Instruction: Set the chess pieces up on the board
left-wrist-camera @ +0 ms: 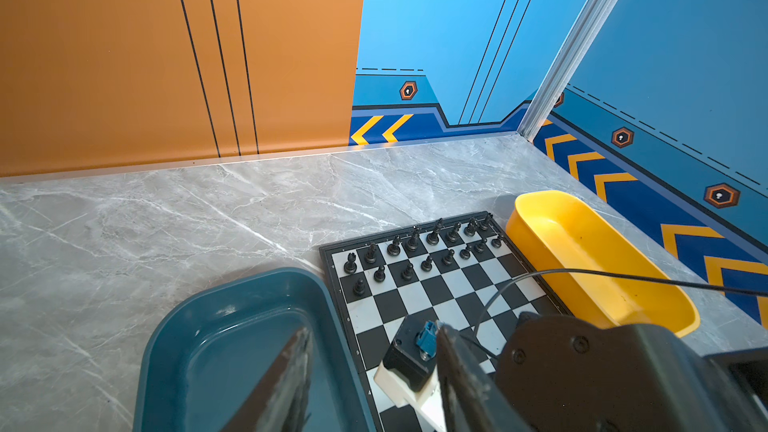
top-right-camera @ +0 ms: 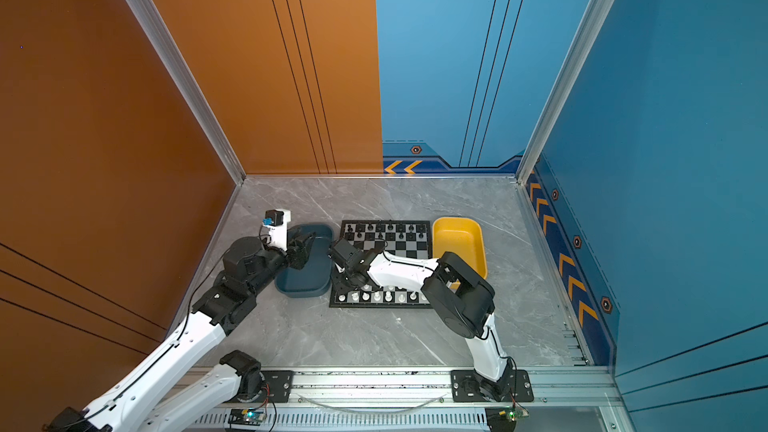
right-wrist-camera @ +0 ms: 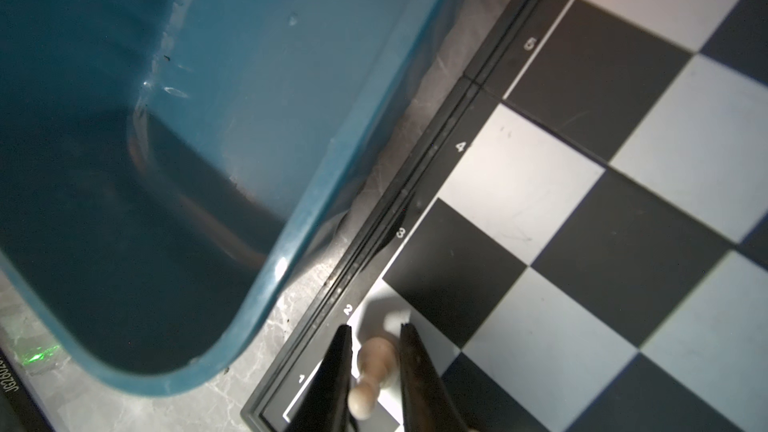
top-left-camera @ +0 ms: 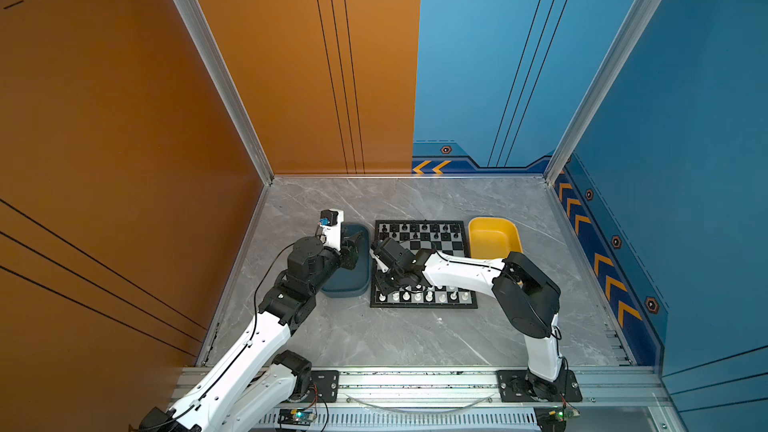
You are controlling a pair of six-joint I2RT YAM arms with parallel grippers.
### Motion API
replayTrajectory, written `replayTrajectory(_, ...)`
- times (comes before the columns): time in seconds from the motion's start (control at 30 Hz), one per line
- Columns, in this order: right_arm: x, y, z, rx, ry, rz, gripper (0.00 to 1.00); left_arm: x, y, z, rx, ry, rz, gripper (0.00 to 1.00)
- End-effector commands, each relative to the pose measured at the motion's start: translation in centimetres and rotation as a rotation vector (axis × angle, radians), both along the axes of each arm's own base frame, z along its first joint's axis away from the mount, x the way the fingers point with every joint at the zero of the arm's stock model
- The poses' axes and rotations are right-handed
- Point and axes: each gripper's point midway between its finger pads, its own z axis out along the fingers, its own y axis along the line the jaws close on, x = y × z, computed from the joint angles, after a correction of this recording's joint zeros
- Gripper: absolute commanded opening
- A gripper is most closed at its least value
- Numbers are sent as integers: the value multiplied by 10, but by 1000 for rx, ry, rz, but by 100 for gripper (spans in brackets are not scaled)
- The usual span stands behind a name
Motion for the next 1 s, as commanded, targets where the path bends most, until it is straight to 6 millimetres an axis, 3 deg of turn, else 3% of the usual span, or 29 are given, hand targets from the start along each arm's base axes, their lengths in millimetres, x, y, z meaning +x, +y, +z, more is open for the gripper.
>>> replayTrajectory(0.0, 0, -5, 15, -4, -40, 1, 25, -2, 2, 9, 11, -23, 11, 50)
replayTrajectory(0.33, 9, -4, 44, 31, -88, -11, 28, -3, 2, 11, 12, -30, 13, 51)
replayTrajectory(0.53, 18, -5, 86, 74, -158, -26, 29, -5, 4, 16, 16, -41, 17, 51)
replayTrajectory(0.67, 27, -17, 120, 85, -233, -48, 32, -7, 7, 20, 28, -53, 29, 51)
replayTrajectory(0.83, 38, -58, 185, 77, -425, -99, 38, -13, 12, 29, 44, -81, 57, 58)
replayTrajectory(0.97, 45, -116, 232, 52, -584, -199, 50, -12, 28, 31, 85, -90, 144, 67)
